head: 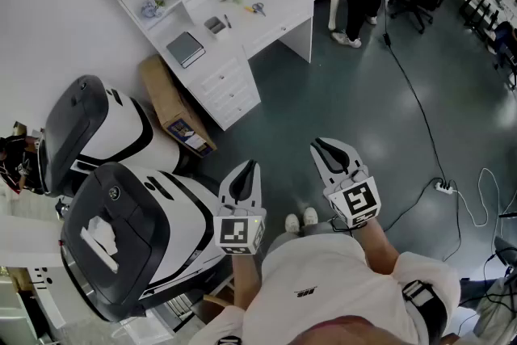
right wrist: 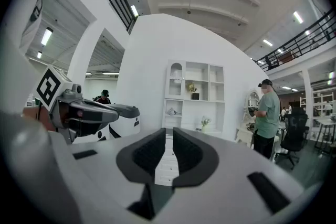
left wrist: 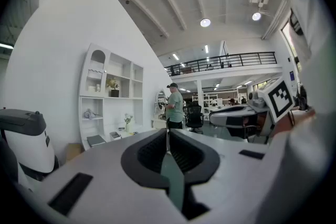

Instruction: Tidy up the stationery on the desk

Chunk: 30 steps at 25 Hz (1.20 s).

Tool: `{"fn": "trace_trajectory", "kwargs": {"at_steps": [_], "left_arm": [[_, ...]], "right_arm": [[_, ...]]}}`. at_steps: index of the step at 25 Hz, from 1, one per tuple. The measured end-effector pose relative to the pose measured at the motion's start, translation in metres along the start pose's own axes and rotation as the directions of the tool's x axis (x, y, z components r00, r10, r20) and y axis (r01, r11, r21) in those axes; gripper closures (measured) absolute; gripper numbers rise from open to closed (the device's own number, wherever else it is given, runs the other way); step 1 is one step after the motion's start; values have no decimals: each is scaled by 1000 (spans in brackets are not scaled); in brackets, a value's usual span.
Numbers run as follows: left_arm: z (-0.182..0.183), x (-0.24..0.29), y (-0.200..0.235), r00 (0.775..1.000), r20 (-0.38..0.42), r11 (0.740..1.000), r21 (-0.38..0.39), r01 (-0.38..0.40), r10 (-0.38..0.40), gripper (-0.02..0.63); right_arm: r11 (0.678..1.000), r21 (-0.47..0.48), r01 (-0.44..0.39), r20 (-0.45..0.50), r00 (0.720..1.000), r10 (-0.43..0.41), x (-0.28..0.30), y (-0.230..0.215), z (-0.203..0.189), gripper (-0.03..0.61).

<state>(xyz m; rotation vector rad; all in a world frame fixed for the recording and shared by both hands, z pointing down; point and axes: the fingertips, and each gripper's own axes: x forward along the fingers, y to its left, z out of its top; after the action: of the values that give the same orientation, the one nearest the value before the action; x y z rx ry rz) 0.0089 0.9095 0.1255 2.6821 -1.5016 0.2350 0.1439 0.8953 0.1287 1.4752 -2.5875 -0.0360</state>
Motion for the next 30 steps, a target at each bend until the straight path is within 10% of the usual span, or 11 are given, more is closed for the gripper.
{"fn": "trace_trajectory", "kwargs": {"at_steps": [30], "left_arm": [[7, 160, 61, 999, -8, 999, 7, -36, 36, 614]], "right_arm": [[1000, 12, -21, -23, 999, 22, 136, -102, -14, 525]]}}
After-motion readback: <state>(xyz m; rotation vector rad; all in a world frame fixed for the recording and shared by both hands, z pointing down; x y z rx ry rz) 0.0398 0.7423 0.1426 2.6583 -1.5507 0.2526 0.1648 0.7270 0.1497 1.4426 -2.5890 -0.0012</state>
